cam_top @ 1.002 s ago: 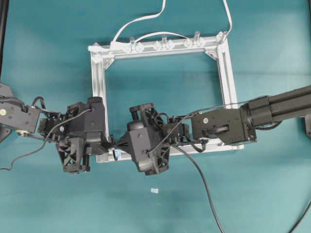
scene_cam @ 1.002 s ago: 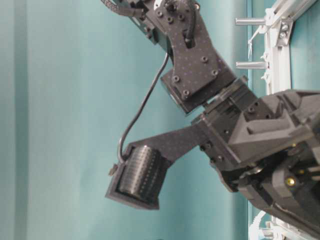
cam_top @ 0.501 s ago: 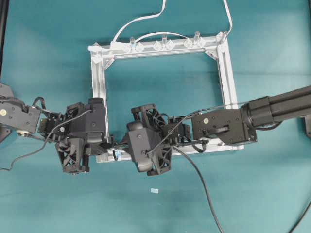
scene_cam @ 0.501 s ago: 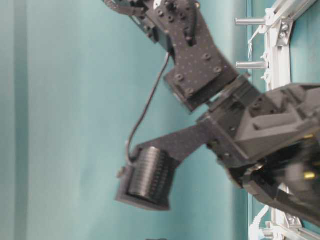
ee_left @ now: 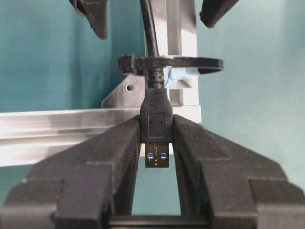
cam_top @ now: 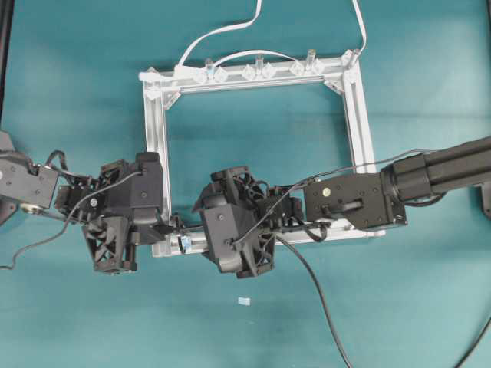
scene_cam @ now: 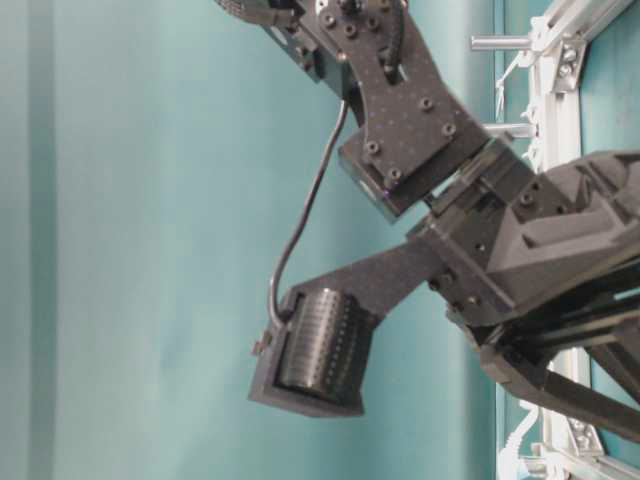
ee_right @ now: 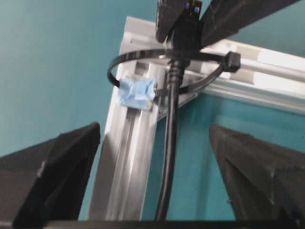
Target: Insert the wire through the string loop located on the left side.
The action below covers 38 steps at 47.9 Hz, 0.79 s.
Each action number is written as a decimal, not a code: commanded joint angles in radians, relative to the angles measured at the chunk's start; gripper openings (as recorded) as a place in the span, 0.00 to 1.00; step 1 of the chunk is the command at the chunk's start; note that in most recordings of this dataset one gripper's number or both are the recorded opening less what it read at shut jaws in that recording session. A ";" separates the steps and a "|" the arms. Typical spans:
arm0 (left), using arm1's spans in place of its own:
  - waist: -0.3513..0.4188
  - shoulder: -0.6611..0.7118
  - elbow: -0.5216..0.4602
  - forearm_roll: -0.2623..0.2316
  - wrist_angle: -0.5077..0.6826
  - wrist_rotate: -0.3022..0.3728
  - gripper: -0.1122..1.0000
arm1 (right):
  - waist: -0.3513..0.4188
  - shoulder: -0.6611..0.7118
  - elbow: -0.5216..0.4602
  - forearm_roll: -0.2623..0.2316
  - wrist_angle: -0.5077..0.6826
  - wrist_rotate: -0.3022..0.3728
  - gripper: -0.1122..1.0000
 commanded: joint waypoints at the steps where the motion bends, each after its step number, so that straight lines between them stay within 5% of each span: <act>1: -0.002 -0.034 -0.003 0.003 0.014 -0.006 0.30 | 0.005 -0.020 -0.008 0.000 -0.003 0.000 0.93; 38: -0.060 -0.222 0.101 0.003 0.210 -0.011 0.30 | 0.005 -0.020 -0.009 -0.002 -0.003 0.000 0.93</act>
